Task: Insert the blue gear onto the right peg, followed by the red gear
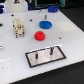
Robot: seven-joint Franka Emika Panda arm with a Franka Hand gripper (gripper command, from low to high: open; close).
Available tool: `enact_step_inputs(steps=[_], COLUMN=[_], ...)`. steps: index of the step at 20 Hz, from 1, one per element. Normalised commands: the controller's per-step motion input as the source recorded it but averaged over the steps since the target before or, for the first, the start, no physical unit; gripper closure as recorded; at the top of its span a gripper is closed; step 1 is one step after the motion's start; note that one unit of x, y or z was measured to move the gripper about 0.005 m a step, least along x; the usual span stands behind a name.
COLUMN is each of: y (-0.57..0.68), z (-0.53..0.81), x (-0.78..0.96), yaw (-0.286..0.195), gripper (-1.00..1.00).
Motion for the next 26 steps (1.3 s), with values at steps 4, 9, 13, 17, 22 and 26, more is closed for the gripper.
enact_step_inputs(steps=[4,9,13,17,22,26], y=[0.42,0.40,0.37,0.32,0.24,0.22], z=[-0.19,-0.22,-0.31,-0.37,-0.45,-0.48], x=[-0.62,-0.61,-0.59,-0.55,-0.49,-0.45], yaw=[0.000,0.000,0.000,0.000,0.000,0.000], gripper=[-1.00,-1.00,-1.00,-1.00,-1.00,-1.00])
